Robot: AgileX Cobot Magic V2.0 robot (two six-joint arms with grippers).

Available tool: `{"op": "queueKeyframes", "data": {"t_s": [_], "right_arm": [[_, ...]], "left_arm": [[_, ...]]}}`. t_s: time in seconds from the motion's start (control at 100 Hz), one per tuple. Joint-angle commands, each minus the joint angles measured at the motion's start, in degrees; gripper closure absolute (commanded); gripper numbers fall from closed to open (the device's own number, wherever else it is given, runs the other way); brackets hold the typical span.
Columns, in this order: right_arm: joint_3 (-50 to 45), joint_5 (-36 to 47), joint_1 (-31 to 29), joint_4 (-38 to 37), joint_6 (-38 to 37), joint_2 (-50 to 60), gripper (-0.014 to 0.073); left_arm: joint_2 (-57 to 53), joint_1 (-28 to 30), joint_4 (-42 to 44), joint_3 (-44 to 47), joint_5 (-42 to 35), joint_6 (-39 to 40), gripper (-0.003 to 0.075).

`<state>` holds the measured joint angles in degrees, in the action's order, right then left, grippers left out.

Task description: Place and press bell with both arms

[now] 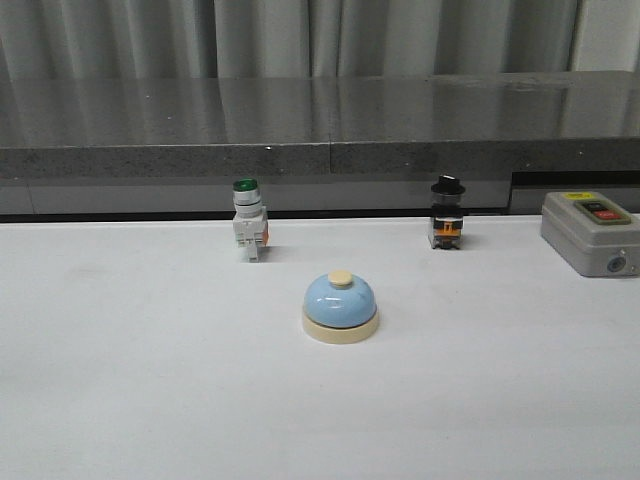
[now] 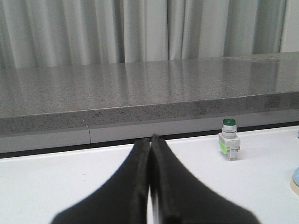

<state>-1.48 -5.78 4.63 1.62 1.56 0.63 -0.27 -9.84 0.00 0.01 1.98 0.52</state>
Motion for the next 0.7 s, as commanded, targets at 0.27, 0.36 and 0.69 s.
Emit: {"op": "queueKeyframes", "data": {"t_s": [0.27,0.36,0.69], "right_arm": [[0.8,4.8,-0.4,-0.3,0.2,1.0,0.0654],[0.8,5.4,-0.4,-0.3,0.2,1.0,0.0654],[5.3,12.5,-0.4,1.2,0.2,0.0,0.0654]], "left_arm": [[-1.7,0.2,-0.4,2.5,-4.3,0.5,0.0741],[-1.7,0.2,-0.4,2.5,-4.3,0.5,0.0741],[-1.7,0.2,-0.4,2.5,-4.3,0.5,0.0741]]}}
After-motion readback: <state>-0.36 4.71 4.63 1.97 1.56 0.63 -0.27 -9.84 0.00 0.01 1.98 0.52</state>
